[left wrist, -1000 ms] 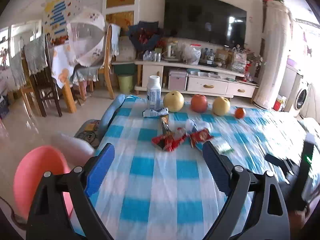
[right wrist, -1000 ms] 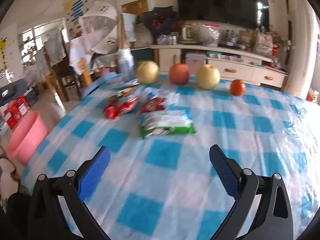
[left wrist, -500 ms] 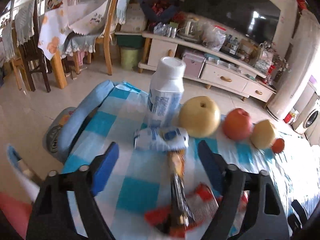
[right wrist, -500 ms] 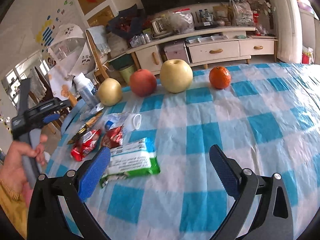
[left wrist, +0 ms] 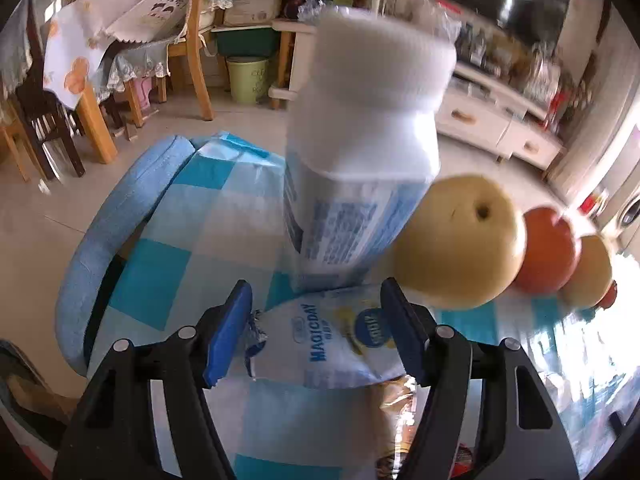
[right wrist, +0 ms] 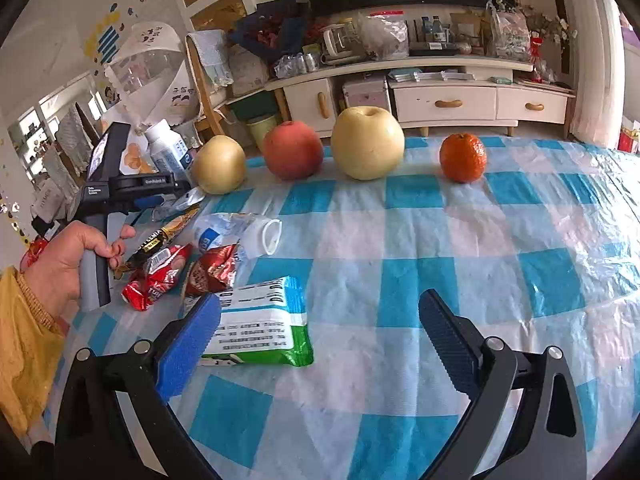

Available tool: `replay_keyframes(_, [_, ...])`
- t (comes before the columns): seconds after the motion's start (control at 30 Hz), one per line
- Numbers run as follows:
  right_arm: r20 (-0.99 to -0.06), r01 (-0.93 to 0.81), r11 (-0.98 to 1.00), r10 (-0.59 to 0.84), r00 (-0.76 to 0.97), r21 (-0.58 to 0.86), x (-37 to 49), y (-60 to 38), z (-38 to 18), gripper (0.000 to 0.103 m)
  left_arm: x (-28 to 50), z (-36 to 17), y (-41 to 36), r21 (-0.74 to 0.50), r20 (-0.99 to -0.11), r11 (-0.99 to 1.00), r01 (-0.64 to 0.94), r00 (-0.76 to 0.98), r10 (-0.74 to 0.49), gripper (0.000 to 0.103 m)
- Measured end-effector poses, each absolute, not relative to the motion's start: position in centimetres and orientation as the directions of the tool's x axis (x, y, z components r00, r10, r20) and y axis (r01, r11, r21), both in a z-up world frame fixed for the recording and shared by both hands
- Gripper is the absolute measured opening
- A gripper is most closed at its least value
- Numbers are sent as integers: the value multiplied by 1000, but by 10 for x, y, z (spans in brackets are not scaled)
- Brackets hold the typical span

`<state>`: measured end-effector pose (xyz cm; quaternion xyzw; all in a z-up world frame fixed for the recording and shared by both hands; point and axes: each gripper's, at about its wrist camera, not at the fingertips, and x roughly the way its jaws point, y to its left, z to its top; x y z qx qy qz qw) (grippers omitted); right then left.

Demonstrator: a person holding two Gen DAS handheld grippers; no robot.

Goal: Collect trash
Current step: 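Grasp the brown COFFEE stick packet with the left gripper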

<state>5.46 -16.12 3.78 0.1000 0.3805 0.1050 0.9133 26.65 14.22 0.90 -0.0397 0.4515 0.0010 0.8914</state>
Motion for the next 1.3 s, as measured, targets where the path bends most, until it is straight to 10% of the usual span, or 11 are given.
replay_keyframes(1.3, [-737, -348, 917, 371, 565, 196, 47, -123, 28, 87, 23, 13, 31, -202, -814, 863, 462, 411, -411, 59])
